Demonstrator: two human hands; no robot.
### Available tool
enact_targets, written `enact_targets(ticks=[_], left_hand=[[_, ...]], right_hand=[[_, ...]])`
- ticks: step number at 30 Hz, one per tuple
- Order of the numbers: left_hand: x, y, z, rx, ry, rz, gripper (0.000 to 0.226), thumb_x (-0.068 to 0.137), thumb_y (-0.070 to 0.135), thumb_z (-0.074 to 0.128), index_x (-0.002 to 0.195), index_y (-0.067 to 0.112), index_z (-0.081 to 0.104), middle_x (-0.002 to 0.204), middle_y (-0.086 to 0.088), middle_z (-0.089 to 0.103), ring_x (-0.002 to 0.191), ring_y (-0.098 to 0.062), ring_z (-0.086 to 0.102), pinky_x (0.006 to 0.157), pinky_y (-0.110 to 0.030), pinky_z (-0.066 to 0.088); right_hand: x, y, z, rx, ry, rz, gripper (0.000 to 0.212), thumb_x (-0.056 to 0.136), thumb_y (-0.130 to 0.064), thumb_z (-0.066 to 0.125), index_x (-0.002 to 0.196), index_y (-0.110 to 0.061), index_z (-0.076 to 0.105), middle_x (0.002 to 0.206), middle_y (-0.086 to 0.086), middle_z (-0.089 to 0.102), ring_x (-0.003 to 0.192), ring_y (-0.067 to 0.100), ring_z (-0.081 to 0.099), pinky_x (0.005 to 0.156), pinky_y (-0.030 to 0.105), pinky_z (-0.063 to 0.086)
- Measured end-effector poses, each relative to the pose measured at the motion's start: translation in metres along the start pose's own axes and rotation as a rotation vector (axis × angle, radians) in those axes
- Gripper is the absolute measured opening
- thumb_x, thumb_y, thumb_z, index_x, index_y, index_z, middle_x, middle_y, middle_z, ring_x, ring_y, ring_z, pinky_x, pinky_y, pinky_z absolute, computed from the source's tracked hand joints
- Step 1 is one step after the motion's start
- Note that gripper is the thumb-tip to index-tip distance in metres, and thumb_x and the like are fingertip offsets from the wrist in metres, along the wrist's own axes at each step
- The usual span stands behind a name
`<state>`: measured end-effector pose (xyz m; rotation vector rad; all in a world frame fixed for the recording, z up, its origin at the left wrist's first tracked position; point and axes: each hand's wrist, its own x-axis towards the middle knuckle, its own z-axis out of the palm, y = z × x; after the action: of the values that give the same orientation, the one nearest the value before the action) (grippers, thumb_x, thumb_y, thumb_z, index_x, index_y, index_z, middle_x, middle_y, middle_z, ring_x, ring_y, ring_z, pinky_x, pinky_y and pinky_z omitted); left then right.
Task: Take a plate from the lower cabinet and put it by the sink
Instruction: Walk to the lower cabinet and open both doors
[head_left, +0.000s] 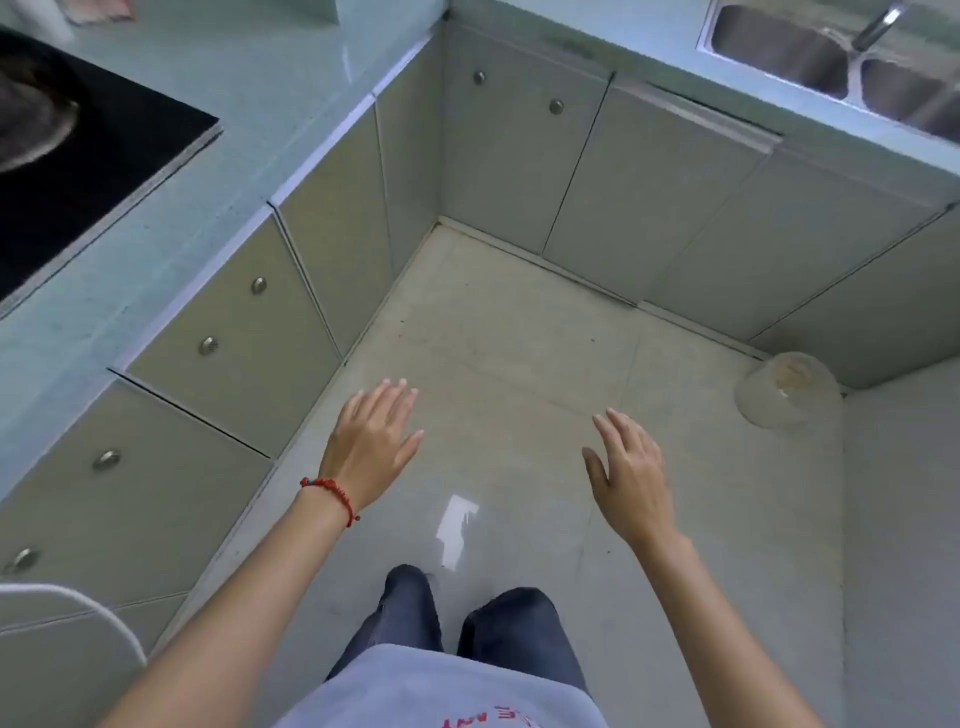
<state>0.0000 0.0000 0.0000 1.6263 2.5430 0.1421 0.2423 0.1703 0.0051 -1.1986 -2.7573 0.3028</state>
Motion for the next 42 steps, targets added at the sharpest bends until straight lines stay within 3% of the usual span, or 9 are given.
enact_targets(ticks=[13,17,21,30,33,36,39,42], left_hand=[[-0.062,-0.035,0.011,-0.042,0.071,-0.480,0.048,0.084,0.036,0.034,0.113,0.005,0.056,0.116,-0.014,0.065,0.109,-0.030,0.061,0.090,-0.042,0.050],[-0.090,-0.028,0.017,-0.067,0.129,-0.664,0.045,0.083,0.034,0.037,0.113,0.006,0.054,0.115,-0.014,0.065,0.109,-0.030,0.060,0.092,-0.037,0.041],[-0.123,-0.011,0.025,-0.138,0.118,-0.862,0.048,0.083,0.034,0.035,0.114,0.003,0.055,0.116,-0.018,0.064,0.109,-0.034,0.060,0.092,-0.046,0.049],[-0.218,0.022,0.036,-0.171,0.130,-1.229,0.051,0.083,0.035,0.033,0.117,0.003,0.054,0.121,-0.018,0.062,0.112,-0.034,0.059,0.091,-0.050,0.048],[-0.252,0.024,0.039,-0.176,0.186,-1.333,0.045,0.086,0.030,0.043,0.121,0.003,0.052,0.126,-0.019,0.059,0.118,-0.035,0.054,0.096,-0.050,0.044],[-0.285,0.021,0.043,-0.189,0.225,-1.407,0.044,0.088,0.026,0.050,0.125,0.002,0.048,0.131,-0.019,0.055,0.123,-0.035,0.050,0.101,-0.050,0.040],[-0.321,0.012,0.043,-0.191,0.226,-1.454,0.047,0.088,0.032,0.041,0.125,0.003,0.049,0.130,-0.019,0.056,0.122,-0.034,0.051,0.101,-0.050,0.040],[-0.363,0.001,0.045,-0.199,0.231,-1.494,0.044,0.087,0.026,0.052,0.124,0.003,0.049,0.129,-0.020,0.057,0.121,-0.035,0.052,0.099,-0.051,0.041]], right_hand=[[0.090,-0.069,0.028,0.026,-0.192,-0.435,0.049,0.086,-0.034,0.033,0.118,-0.003,0.055,0.122,0.021,0.060,0.114,0.039,0.056,0.096,0.049,0.044],[0.114,-0.089,0.034,0.032,-0.285,-0.579,0.054,0.087,-0.037,0.029,0.123,-0.003,0.052,0.128,0.021,0.056,0.120,0.039,0.051,0.099,0.050,0.041],[0.117,-0.117,0.044,0.023,-0.342,-0.762,0.053,0.087,-0.035,0.029,0.123,-0.003,0.052,0.128,0.021,0.056,0.120,0.038,0.050,0.098,0.050,0.041],[0.064,-0.201,0.072,0.036,-0.461,-1.132,0.049,0.087,-0.032,0.031,0.119,-0.002,0.054,0.125,0.022,0.058,0.117,0.039,0.054,0.097,0.052,0.041],[0.036,-0.232,0.078,0.025,-0.466,-1.251,0.046,0.087,-0.030,0.034,0.118,-0.003,0.055,0.123,0.021,0.060,0.115,0.037,0.056,0.096,0.051,0.042],[0.007,-0.262,0.085,0.017,-0.470,-1.345,0.044,0.087,-0.029,0.035,0.117,-0.004,0.055,0.123,0.020,0.060,0.114,0.036,0.057,0.096,0.050,0.043],[-0.026,-0.292,0.093,0.003,-0.480,-1.390,0.045,0.087,-0.030,0.034,0.118,-0.005,0.055,0.124,0.019,0.060,0.115,0.035,0.056,0.097,0.049,0.043],[-0.062,-0.321,0.100,-0.012,-0.482,-1.423,0.044,0.087,-0.030,0.035,0.117,-0.006,0.056,0.122,0.018,0.062,0.112,0.034,0.059,0.094,0.049,0.045]])
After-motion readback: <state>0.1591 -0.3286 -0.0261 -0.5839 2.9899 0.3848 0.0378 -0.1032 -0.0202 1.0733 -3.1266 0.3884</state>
